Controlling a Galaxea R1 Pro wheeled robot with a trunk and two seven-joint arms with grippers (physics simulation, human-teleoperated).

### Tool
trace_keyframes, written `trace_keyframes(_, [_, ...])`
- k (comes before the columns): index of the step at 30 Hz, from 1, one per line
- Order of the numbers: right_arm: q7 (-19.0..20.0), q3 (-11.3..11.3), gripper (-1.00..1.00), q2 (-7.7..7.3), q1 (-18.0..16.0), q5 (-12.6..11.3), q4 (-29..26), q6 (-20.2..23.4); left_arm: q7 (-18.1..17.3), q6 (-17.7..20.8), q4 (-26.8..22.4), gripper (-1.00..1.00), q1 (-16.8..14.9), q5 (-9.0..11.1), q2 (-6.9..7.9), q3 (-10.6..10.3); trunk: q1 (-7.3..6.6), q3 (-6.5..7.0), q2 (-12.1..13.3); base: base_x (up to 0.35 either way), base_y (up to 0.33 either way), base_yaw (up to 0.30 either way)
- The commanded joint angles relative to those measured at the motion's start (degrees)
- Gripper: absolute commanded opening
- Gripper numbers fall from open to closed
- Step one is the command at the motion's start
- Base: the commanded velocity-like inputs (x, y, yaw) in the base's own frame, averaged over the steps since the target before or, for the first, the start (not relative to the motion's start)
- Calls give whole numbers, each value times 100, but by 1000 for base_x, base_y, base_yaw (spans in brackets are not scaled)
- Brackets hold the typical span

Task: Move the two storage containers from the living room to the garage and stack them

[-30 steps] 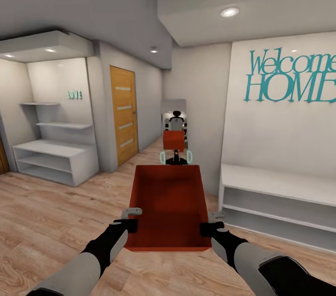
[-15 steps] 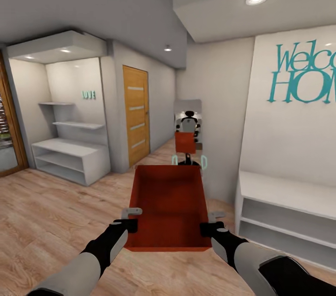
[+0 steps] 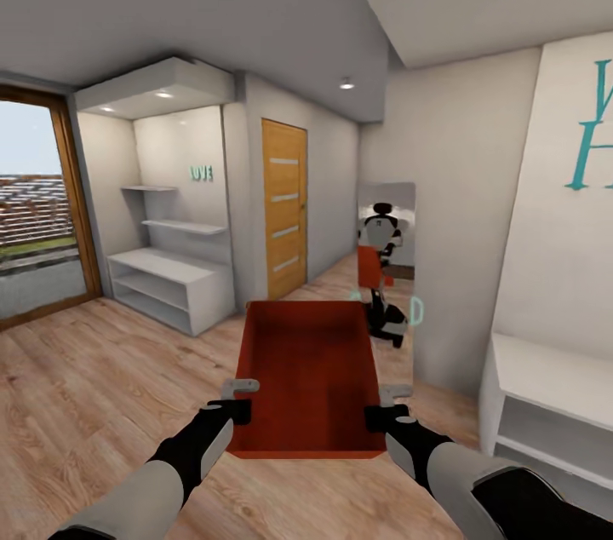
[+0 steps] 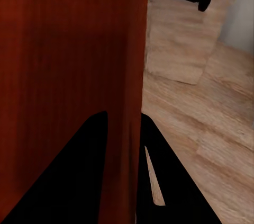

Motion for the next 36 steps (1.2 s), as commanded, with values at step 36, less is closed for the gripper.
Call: trace_keyframes(36, [3, -59, -100, 11, -1, -24, 16, -25, 75, -155, -22, -100, -10, 57, 16, 422, 5, -10, -8, 322, 0, 138])
